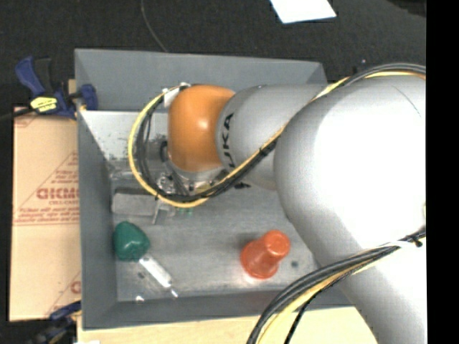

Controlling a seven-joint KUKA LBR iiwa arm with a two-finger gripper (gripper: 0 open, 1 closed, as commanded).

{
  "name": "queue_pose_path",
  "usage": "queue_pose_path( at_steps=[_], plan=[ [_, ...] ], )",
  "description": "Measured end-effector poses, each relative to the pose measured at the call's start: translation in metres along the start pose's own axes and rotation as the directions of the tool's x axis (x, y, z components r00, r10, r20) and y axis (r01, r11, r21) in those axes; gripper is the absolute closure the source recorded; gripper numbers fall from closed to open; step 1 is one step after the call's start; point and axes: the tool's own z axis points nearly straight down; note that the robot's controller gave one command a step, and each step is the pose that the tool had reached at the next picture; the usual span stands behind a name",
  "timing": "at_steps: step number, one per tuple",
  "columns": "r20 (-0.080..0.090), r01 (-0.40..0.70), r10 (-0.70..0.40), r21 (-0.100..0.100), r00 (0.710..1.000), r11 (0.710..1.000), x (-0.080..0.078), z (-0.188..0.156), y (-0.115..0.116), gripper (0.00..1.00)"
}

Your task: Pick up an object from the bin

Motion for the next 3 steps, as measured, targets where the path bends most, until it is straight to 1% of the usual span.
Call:
queue_pose_path(
  at_steps=[2,3],
  plan=[
    [0.002,-0.001,0.001,-0.001,1.000,1.000,0.000,-0.004,0.000,1.00],
    [-0.003,-0.003,0.003,0.000,1.000,1.000,0.001,-0.031,-0.001,1.00]
  ],
)
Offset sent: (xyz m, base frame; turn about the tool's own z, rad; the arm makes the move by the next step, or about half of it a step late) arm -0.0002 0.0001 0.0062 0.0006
